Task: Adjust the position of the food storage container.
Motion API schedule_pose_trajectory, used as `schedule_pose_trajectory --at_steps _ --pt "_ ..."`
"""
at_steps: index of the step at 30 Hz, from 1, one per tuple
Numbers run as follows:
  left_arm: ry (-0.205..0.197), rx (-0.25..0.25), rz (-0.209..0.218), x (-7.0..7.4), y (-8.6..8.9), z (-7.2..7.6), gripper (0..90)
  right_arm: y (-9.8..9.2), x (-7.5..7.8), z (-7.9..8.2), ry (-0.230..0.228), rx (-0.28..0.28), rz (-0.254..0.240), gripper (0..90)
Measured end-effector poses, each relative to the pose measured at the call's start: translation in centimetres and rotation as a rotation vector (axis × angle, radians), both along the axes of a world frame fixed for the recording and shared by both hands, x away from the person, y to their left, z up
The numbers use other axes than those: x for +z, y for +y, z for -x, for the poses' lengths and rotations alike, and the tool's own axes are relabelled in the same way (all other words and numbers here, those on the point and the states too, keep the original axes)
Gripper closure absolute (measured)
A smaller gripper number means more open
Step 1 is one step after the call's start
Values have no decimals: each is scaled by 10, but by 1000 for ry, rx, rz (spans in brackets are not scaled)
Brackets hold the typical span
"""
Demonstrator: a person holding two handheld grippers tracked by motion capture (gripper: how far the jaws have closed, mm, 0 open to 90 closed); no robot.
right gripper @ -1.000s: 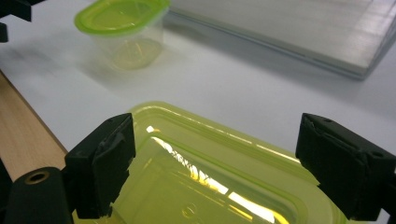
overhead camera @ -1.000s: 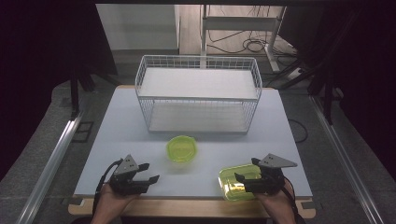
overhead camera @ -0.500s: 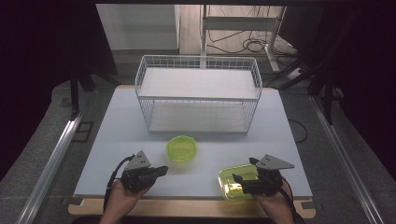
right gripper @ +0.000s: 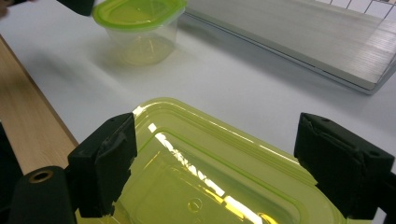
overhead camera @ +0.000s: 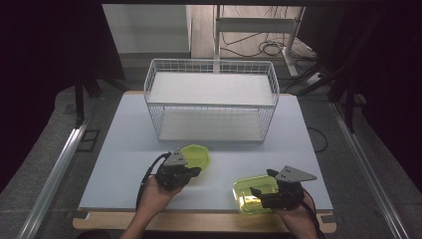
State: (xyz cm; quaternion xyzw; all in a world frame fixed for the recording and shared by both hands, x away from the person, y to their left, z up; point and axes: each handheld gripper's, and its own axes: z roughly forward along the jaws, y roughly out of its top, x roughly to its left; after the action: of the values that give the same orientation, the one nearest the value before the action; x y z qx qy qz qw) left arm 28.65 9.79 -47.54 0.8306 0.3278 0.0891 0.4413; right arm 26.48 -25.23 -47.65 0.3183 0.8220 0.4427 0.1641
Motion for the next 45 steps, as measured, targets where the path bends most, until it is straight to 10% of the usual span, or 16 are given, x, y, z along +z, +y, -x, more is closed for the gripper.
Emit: schedule_pose_trajectory --at_steps 13,23,45 --pt "14 45 26 1 -24 -30 898 5 -5 3 16 12 21 138" --pt "49 64 -74 -5 -52 -51 899 4 -7 2 20 8 25 138" --pt "119 130 -69 -9 -8 -48 900 6 -9 2 25 14 35 138"
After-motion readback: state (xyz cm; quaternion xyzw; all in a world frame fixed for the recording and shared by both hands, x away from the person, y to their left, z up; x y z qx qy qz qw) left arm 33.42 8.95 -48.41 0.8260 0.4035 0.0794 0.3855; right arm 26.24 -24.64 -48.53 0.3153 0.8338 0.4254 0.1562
